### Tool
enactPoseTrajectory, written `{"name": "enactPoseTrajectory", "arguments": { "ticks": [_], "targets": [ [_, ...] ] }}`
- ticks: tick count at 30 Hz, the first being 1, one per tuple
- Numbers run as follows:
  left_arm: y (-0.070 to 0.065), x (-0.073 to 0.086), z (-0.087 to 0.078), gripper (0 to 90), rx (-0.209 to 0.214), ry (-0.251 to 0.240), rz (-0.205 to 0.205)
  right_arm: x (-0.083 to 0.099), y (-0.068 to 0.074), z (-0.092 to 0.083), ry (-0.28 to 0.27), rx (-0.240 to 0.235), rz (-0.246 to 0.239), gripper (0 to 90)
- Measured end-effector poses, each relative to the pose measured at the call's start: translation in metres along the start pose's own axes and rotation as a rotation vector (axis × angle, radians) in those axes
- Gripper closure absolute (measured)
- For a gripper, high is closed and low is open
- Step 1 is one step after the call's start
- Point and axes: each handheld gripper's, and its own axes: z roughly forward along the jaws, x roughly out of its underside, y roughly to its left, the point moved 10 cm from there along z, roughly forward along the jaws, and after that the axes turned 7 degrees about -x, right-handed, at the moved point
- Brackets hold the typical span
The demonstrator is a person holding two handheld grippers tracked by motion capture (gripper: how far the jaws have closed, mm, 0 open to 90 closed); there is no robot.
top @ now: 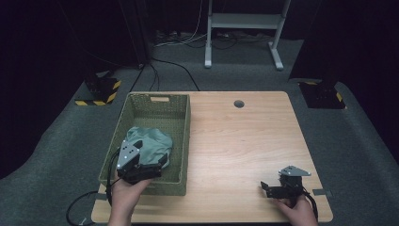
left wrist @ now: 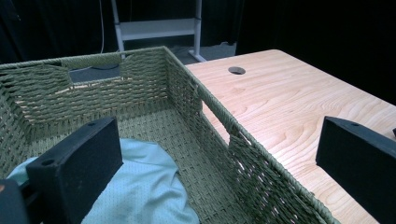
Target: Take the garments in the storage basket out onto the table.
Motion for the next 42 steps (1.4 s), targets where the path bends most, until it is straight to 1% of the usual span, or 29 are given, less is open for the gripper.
{"name": "enactPoseTrajectory", "arguments": {
  "ticks": [2, 5, 8, 12, 18, 21, 25, 27, 33, 35, 36, 42],
  "targets": [
    [-0.004, -0.002, -0.001, 0.8, 0.004, 0.007, 0.012, 0.0, 0.0, 0.0, -0.002, -0.004, 0.003, 0.0],
    [-0.01, -0.006, 0.0, 0.7, 0.004, 0.01, 0.051, 0.0, 0.0, 0.0, -0.004, -0.008, 0.005, 0.0],
    [-0.01, -0.007, 0.004, 0.6, 0.003, 0.021, 0.049, 0.0, 0.0, 0.0, -0.001, -0.003, 0.003, 0.0],
    [-0.003, -0.005, 0.011, 0.3, -0.004, 0.032, 0.041, 0.0, 0.0, 0.0, 0.0, -0.004, 0.001, 0.0],
    [0.007, -0.001, 0.021, 0.3, -0.001, 0.078, 0.016, -0.001, 0.001, 0.0, -0.003, -0.008, 0.001, 0.0],
    [0.014, -0.001, 0.026, 0.3, -0.016, 0.1, 0.014, -0.001, 0.001, 0.0, -0.002, -0.009, 0.0, 0.0],
    [0.024, -0.002, 0.034, 0.3, -0.041, 0.126, 0.035, -0.001, 0.001, 0.0, -0.004, -0.013, 0.006, 0.0],
    [0.028, -0.002, 0.039, 0.3, -0.052, 0.139, 0.031, -0.001, 0.001, 0.0, -0.004, -0.012, 0.005, 0.0],
    [0.042, 0.004, 0.051, 0.4, -0.08, 0.211, 0.031, -0.001, 0.001, 0.0, -0.004, -0.014, 0.005, 0.0],
    [0.046, 0.005, 0.054, 0.6, -0.087, 0.226, 0.033, -0.001, 0.001, 0.0, -0.004, -0.014, 0.005, 0.0],
    [0.048, 0.006, 0.055, 0.6, -0.09, 0.233, 0.027, -0.001, 0.001, 0.0, -0.004, -0.014, 0.005, 0.0],
    [0.059, 0.012, 0.063, 0.7, -0.085, 0.294, 0.012, -0.001, 0.001, 0.0, -0.003, -0.016, 0.001, 0.0]
  ]
}}
